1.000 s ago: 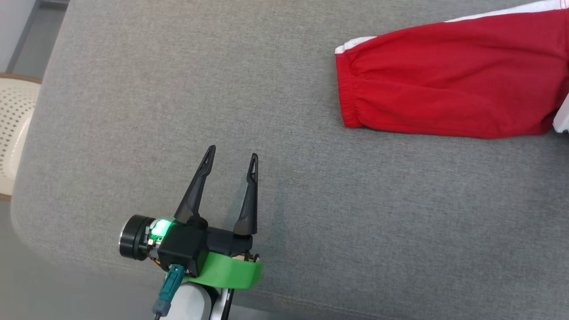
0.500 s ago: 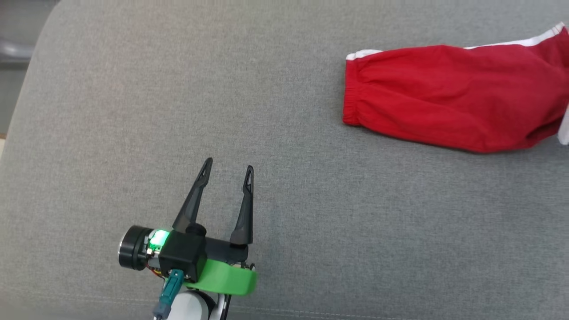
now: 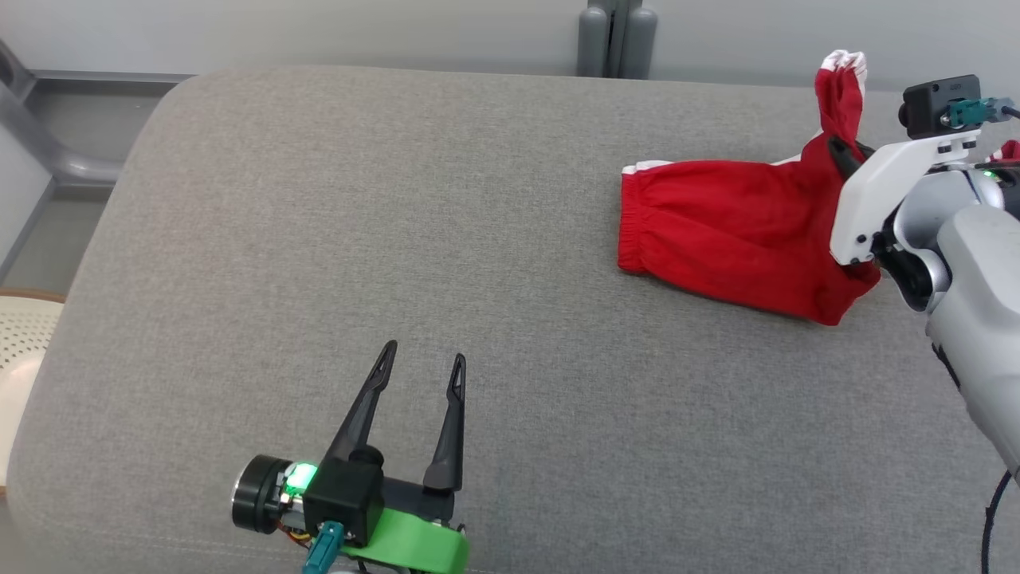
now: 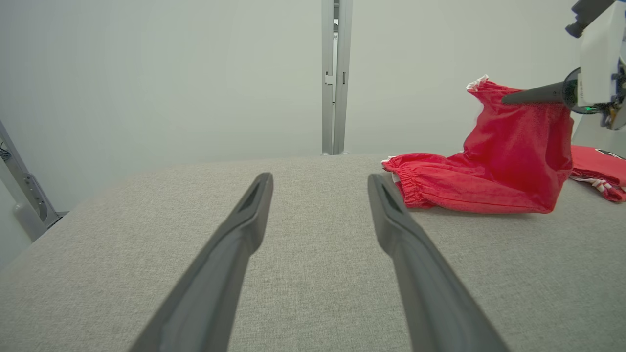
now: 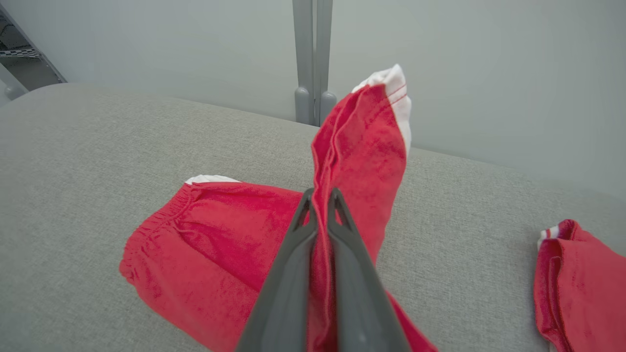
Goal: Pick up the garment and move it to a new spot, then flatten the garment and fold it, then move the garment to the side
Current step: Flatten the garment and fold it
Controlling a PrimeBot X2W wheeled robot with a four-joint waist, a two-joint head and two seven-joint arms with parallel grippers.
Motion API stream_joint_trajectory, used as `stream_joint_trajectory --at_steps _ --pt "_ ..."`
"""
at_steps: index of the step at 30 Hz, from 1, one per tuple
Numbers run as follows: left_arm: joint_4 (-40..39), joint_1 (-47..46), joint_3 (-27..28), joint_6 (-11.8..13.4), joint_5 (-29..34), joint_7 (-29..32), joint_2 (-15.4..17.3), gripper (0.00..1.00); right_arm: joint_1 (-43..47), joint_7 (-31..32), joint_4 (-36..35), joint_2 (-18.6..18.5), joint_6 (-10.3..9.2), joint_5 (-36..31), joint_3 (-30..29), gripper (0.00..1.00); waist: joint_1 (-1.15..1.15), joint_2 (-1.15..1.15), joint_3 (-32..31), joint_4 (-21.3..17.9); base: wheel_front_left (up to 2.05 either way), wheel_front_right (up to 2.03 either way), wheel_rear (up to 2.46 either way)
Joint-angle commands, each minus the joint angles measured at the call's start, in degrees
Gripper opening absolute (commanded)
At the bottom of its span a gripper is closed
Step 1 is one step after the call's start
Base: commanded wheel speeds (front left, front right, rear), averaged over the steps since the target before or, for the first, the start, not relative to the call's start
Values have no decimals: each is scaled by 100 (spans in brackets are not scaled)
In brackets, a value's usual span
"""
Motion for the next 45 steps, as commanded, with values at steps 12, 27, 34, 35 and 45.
stream_joint_trajectory --at_steps 12,27,34,35,45 --pt "54 25 -199 11 -113 1 14 100 -36 -195 374 702 -8 122 -105 0 0 0 -73 760 0 0 0" --pt "76 -118 -301 140 -231 1 14 100 -192 -694 505 1236 -8 446 -111 100 0 0 95 700 0 0 0" --pt "4 -158 -116 177 -112 1 15 100 -16 -1512 6 823 -8 374 116 100 0 0 122 11 0 0 0" --pt "-8 -153 -64 186 -103 1 14 100 46 -1590 -59 782 -8 401 154 100 0 0 122 -96 0 0 0" --pt "-86 -17 519 124 -123 1 15 100 923 -2072 -1330 156 -5 -31 -76 100 0 0 73 -953 0 0 0"
